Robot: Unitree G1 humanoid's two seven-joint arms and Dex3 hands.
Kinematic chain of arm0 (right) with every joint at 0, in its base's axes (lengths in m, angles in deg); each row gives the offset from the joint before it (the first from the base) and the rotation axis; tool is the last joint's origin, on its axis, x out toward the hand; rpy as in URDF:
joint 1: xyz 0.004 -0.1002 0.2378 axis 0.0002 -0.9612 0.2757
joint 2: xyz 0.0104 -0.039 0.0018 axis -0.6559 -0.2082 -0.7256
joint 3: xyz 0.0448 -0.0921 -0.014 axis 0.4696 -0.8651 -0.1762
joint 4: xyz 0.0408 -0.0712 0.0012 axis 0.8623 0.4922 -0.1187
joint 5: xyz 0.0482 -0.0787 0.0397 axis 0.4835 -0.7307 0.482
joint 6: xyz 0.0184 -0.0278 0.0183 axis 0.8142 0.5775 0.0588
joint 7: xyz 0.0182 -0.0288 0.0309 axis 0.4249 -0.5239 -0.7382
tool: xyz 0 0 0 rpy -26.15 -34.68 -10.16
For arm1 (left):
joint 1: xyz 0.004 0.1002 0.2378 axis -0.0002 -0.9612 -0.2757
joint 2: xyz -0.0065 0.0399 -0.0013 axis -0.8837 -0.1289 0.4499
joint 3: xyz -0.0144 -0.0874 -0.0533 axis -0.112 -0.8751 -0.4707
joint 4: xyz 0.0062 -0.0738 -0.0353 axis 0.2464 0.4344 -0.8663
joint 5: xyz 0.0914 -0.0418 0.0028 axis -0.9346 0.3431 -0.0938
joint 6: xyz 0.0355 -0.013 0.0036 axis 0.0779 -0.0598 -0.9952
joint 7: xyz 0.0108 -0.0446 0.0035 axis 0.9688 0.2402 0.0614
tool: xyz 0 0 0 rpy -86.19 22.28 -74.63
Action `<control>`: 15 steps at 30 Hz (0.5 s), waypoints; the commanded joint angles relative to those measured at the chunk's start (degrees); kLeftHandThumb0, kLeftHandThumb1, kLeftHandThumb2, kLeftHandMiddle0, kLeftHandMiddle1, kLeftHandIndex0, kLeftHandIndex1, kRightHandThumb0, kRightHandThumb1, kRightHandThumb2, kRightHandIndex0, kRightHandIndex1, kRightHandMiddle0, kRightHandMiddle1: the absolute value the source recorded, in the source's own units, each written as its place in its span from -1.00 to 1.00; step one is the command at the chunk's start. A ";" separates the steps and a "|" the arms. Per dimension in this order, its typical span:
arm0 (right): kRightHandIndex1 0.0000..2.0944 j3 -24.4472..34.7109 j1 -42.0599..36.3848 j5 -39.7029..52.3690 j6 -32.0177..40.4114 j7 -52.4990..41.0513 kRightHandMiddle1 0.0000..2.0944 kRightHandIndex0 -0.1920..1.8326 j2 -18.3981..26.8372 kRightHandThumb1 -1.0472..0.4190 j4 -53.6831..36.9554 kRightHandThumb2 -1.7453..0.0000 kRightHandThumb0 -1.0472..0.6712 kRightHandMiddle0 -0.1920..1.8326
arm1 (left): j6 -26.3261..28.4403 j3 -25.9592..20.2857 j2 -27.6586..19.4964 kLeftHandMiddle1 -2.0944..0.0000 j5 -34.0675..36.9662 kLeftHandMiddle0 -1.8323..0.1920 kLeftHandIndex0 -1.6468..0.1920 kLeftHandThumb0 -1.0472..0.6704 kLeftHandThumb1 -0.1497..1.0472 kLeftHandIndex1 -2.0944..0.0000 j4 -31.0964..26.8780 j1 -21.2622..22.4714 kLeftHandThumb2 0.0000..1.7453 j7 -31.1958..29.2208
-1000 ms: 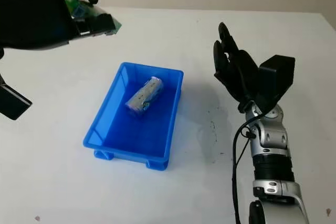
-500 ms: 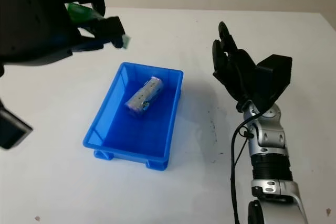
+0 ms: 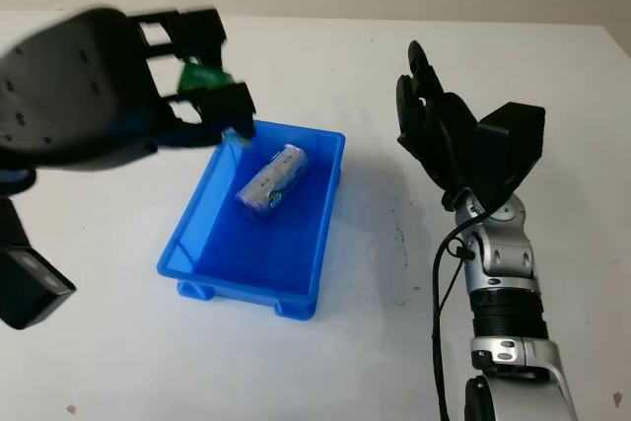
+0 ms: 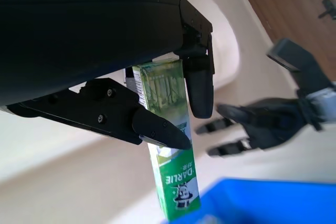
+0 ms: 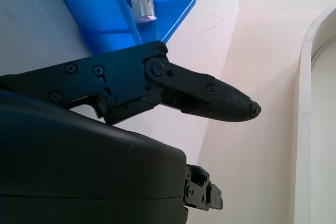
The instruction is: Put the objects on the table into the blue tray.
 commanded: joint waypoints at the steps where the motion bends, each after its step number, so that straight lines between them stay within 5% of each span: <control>1: -1.00 0.20 -0.24 0.18 -0.31 0.15 -1.00 -1.00 -0.26 -1.00 -1.08 0.19 -0.60 -1.00 | -0.86 0.86 1.75 -0.48 -1.02 0.55 0.62 0.12 1.00 -0.40 1.01 0.14 -0.86 0.75; 7: -1.00 0.16 -1.05 0.44 0.01 0.01 -1.00 -1.00 -0.11 -1.00 -2.14 0.19 -0.59 -1.00 | 0.51 1.30 3.95 -0.46 -2.13 0.61 0.68 0.12 0.97 -0.43 1.79 -0.67 -0.90 -1.88; 11: -1.00 0.24 -1.25 0.56 -0.21 -0.34 -1.00 -1.00 0.04 -1.00 -1.86 0.18 -0.58 -1.00 | 4.52 1.57 3.16 0.26 0.82 0.79 0.87 0.29 0.98 0.31 -0.04 -2.75 -0.92 -10.19; 12: -1.00 0.24 -1.26 0.54 -0.29 -0.41 -1.00 -1.00 0.07 -1.00 -1.77 0.18 -0.58 -1.00 | 4.92 1.61 2.91 0.56 0.79 0.84 0.88 0.05 0.95 0.59 -0.41 -2.82 -0.93 -11.64; 15: -1.00 0.20 -1.21 0.40 -0.34 -0.33 -1.00 -1.00 0.03 -1.00 -1.66 0.18 -0.58 -1.00 | 6.33 1.67 1.94 0.93 2.85 0.96 0.96 -0.51 0.95 0.93 -1.31 -2.94 -0.91 -17.13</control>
